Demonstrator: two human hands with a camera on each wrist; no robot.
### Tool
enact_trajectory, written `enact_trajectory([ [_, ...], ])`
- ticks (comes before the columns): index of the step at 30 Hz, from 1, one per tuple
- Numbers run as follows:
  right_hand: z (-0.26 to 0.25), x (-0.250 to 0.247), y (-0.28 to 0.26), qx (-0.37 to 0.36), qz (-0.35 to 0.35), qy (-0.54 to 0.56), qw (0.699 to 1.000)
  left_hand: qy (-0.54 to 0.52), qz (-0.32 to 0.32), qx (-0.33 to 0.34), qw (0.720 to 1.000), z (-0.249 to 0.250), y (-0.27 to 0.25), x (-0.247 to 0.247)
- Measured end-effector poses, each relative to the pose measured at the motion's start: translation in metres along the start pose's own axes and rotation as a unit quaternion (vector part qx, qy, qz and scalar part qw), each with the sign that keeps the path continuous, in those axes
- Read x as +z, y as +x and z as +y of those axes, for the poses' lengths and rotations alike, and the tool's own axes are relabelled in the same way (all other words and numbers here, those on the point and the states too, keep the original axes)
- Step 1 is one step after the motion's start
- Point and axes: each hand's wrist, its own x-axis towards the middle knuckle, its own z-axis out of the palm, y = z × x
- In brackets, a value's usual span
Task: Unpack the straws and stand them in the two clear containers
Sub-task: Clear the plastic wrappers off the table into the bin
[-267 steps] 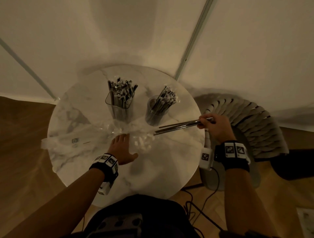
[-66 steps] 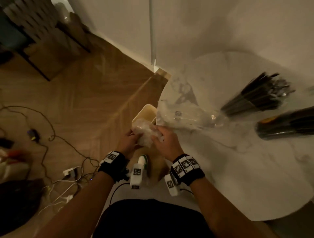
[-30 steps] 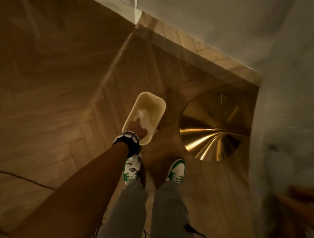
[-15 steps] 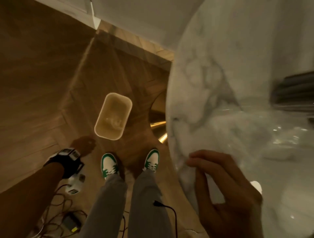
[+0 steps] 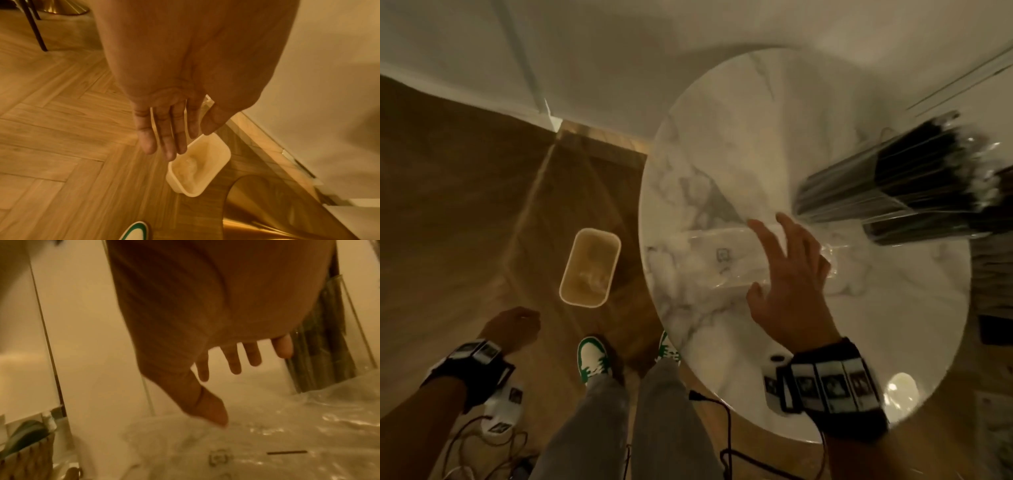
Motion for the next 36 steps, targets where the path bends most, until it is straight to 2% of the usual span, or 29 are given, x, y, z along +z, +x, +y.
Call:
enact_trajectory([
  [2, 0.016, 0.009, 0.009, 0.015, -0.073, -0.042, 0.996, -0.02, 0.007, 0.029, 0.999, 0.029, -0.021, 0.011],
  [4, 0.028, 0.02, 0.016, 0.02, -0.094, -0.053, 0.994, -0.029, 0.023, 0.078, 0.996, 0.059, -0.046, 0.023],
  [6, 0.036, 0.03, 0.02, 0.009, -0.054, 0.006, 0.998, -0.051, 0.05, 0.144, 0.987, 0.088, -0.075, 0.033],
  [8, 0.043, 0.035, 0.023, -0.006, -0.018, 0.108, 0.994, -0.079, 0.108, 0.206, 0.969, 0.114, -0.108, 0.04],
  [11, 0.051, 0.04, 0.021, -0.022, -0.017, 0.154, 0.988, -0.031, 0.208, 0.298, 0.931, 0.153, -0.166, 0.047],
  [13, 0.053, 0.044, 0.017, -0.046, -0.071, 0.107, 0.991, 0.02, 0.234, 0.386, 0.892, 0.176, -0.206, 0.053],
  [16, 0.054, 0.047, 0.012, -0.067, -0.128, 0.041, 0.989, 0.066, 0.226, 0.474, 0.848, 0.203, -0.255, 0.065],
  [18, 0.051, 0.045, 0.01, -0.076, -0.115, 0.036, 0.99, 0.081, 0.21, 0.515, 0.827, 0.217, -0.278, 0.075],
  [20, 0.048, 0.046, 0.011, -0.123, -0.086, 0.032, 0.988, 0.12, 0.213, 0.566, 0.788, 0.228, -0.288, 0.088],
  [22, 0.047, 0.046, 0.011, -0.12, -0.072, 0.08, 0.987, 0.198, 0.218, 0.567, 0.769, 0.235, -0.29, 0.101],
  [25, 0.044, 0.039, 0.01, -0.091, -0.031, 0.197, 0.976, 0.32, 0.237, 0.486, 0.778, 0.237, -0.284, 0.113],
  [27, 0.037, 0.025, 0.004, -0.08, 0.013, 0.304, 0.949, 0.324, 0.269, 0.436, 0.795, 0.237, -0.279, 0.113],
  [29, 0.026, 0.012, -0.002, -0.06, 0.043, 0.406, 0.911, 0.262, 0.277, 0.435, 0.816, 0.238, -0.274, 0.112],
  [31, 0.011, 0.005, -0.005, -0.023, 0.044, 0.485, 0.873, 0.15, 0.271, 0.465, 0.829, 0.237, -0.272, 0.111],
  [33, -0.007, 0.004, -0.006, 0.017, 0.029, 0.549, 0.835, 0.011, 0.222, 0.471, 0.854, 0.237, -0.276, 0.111],
  [35, -0.021, 0.004, -0.005, 0.031, 0.025, 0.571, 0.82, -0.092, 0.164, 0.452, 0.872, 0.238, -0.281, 0.107],
  [36, -0.026, 0.005, -0.004, 0.024, 0.026, 0.561, 0.827, -0.131, 0.145, 0.442, 0.876, 0.236, -0.279, 0.105],
])
